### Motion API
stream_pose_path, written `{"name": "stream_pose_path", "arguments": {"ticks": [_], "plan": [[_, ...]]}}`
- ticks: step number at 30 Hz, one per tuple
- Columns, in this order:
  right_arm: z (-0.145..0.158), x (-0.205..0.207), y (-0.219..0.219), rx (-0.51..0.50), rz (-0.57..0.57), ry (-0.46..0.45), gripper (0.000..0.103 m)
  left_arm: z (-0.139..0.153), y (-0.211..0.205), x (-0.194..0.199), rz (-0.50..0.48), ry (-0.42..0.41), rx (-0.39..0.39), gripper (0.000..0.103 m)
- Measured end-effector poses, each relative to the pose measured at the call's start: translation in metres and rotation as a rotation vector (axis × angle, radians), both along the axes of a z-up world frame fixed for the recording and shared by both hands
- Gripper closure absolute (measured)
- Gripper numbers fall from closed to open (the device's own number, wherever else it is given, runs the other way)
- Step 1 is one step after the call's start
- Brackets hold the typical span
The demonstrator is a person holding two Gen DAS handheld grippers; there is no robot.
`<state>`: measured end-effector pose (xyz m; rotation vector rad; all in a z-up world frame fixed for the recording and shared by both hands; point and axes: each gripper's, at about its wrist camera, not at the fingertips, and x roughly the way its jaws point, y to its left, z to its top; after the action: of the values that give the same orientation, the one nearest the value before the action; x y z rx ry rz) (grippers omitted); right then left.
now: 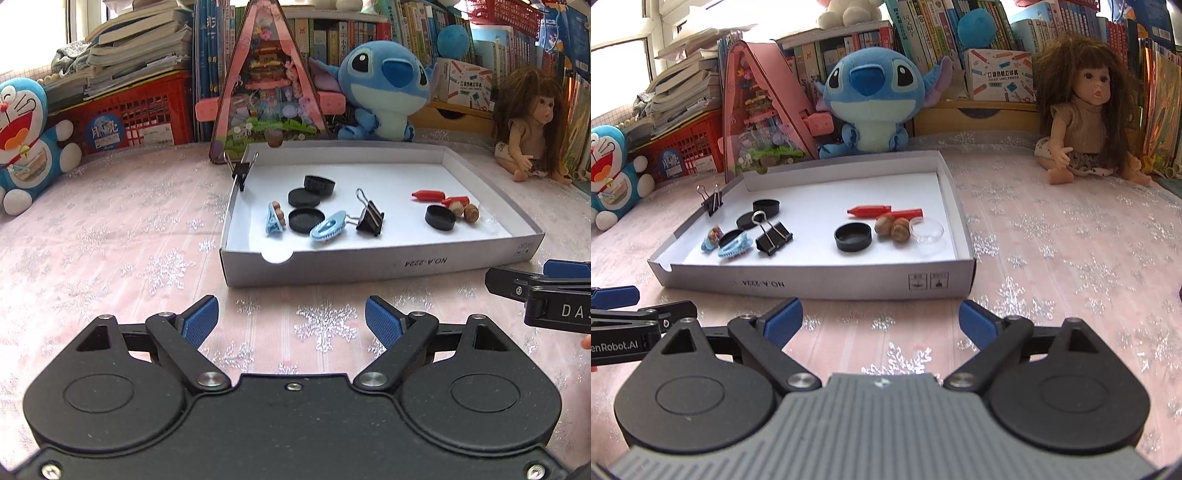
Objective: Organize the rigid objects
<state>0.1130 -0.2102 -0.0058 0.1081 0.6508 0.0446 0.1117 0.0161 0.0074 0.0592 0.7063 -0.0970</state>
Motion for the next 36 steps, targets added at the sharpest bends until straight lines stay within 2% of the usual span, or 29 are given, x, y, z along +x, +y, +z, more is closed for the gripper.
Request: {"name": "stream_pose_path", "arguments": {"ticks": [6, 10, 23, 36], "plan": [[-0.007, 0.000, 0.003, -0.028, 0.007, 0.025, 0.004, -0.009, -0.002, 0.005, 0.018, 0.014, 0.027, 0.016], [-0.009, 0.001, 0.006, -0.054, 0.009, 0.029, 0.002, -0.012, -0.001, 0.007, 0.021, 0.011, 0.018, 0.014], [-0.014, 0.004, 0.010, -0.098, -0.015, 0.042, 0.000, -0.019, 0.008, 0.013, 0.045, 0.004, -0.014, 0.000], [-0.015, 0.005, 0.011, -0.101, -0.017, 0.043, 0.000, -0.019, 0.009, 0.014, 0.047, 0.003, -0.013, 0.000]]}}
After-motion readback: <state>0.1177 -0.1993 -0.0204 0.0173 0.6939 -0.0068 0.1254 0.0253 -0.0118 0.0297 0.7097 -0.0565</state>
